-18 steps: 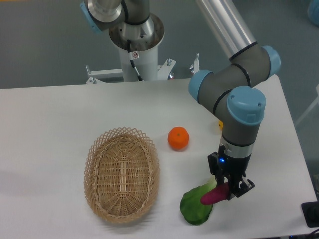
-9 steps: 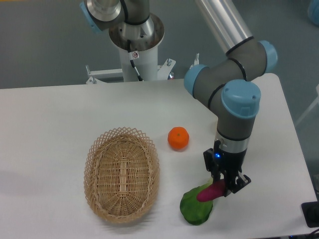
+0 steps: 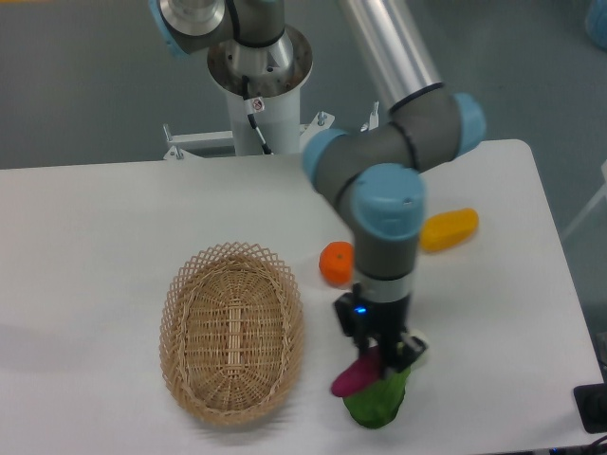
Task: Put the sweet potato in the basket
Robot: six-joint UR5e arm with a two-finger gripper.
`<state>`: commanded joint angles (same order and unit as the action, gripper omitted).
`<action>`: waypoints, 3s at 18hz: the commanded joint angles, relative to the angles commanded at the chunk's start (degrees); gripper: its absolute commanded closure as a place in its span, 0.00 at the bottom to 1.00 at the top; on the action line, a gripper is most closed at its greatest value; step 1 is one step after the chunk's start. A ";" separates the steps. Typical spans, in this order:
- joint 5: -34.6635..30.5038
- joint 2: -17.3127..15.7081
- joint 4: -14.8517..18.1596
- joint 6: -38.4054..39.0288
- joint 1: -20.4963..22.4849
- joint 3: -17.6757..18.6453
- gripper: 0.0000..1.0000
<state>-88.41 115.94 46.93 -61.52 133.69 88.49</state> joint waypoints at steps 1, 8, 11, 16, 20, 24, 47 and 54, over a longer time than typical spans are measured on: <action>-1.14 -1.23 -0.26 -0.26 -1.14 2.45 0.82; -10.63 -3.97 -0.61 -0.62 -8.79 12.05 0.78; -11.09 -3.45 -0.79 -0.18 -9.76 12.50 0.75; -11.17 -2.04 -0.88 -0.26 -11.00 12.76 0.71; -11.17 -2.21 -0.79 -0.18 -10.91 12.59 0.25; -11.26 -2.56 -0.70 -0.35 -10.73 11.10 0.00; -0.73 -4.14 0.79 -28.36 13.16 0.98 0.00; 1.22 -4.06 0.62 -35.68 15.63 1.69 0.00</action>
<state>-87.19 111.88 47.55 -97.21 149.33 90.18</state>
